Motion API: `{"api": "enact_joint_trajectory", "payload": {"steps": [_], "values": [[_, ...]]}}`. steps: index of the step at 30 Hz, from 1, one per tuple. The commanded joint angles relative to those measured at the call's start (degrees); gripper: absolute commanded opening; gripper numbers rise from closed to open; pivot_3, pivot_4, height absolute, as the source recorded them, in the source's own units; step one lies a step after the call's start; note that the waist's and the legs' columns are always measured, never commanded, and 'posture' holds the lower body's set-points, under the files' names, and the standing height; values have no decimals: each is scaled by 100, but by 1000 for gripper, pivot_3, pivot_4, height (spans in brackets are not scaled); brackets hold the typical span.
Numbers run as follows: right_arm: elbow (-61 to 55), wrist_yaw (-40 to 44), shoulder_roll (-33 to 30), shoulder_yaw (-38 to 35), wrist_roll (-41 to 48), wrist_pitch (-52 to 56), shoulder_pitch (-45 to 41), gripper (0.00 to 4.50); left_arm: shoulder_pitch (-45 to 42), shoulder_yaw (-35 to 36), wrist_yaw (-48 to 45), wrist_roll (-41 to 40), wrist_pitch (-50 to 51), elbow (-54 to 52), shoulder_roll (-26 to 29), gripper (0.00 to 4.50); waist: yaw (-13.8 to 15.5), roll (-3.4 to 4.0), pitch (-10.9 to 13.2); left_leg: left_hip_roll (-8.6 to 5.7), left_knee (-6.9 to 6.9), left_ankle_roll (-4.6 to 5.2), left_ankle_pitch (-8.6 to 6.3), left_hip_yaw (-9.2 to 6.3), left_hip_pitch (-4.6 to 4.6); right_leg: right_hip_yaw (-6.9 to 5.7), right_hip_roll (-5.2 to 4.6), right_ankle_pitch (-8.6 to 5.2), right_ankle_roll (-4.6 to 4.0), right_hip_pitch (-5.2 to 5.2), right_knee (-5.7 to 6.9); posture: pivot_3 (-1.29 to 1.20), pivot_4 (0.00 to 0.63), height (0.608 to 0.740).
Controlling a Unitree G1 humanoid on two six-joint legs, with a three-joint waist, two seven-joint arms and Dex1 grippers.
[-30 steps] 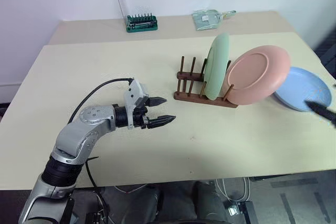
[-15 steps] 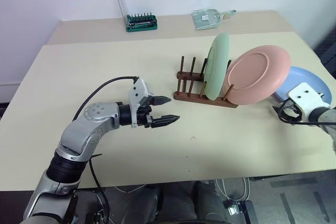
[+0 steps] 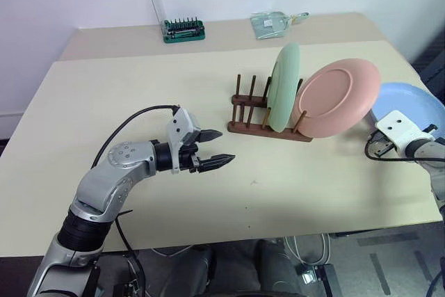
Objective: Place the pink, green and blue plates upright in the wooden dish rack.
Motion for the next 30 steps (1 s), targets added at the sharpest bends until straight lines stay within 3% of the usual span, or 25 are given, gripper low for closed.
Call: {"api": "enact_joint_trajectory", "payload": {"steps": [1,3,7,12,16,23,25,30], "values": [[-1610,-603,-563,-1023,-225,252,19,14,-88,244,42,65,-129,-2,80,3597,4,38,3,-3,0,0,0,1,-4,2,-1,0,0,-6,1,0,150,740],[-2293,-652,-621,-1363,-166,566,-143,14,-131,291,88,135,-258,117,48,3597,-2,74,-2,-6,0,0,0,5,-11,7,-4,0,0,-17,6,0,150,740],[-3454,-326,-463,-1569,480,1148,-936,14,-288,323,290,372,-412,461,-50,3597,-21,69,-3,6,-6,-7,4,12,-5,7,4,1,0,-20,13,0,150,740],[-5258,261,597,-1233,2902,3177,-2254,14,-317,479,369,833,-968,1077,82,3597,-29,55,-2,12,-4,-5,3,10,-4,2,6,7,-5,-9,-2,0,150,740],[-6041,-1109,2599,-1262,5314,4720,-3359,14,-320,769,411,912,-1224,1468,148,3597,-25,53,0,16,-7,-5,3,2,-14,0,9,11,-12,-21,-2,0,150,740],[-5807,-4305,5149,-1493,7242,4978,-3857,14,-159,884,293,805,-1162,1322,208,3597,-18,38,-10,1,-3,-5,4,-20,-25,-23,1,20,-27,-31,24,0,150,740],[-5645,-5018,5398,-1641,7593,4940,-3793,14,-99,847,276,815,-1142,1248,206,3597,-33,38,-10,-3,1,-5,4,-11,-21,-23,-5,21,-29,-46,61,0,150,740],[-5411,-5808,5162,-1602,8209,5167,-3383,14,-36,859,302,779,-1036,1086,179,3597,-66,38,-10,1,-2,-11,7,-9,-16,-23,-1,21,-30,-49,69,0,150,740]]}}
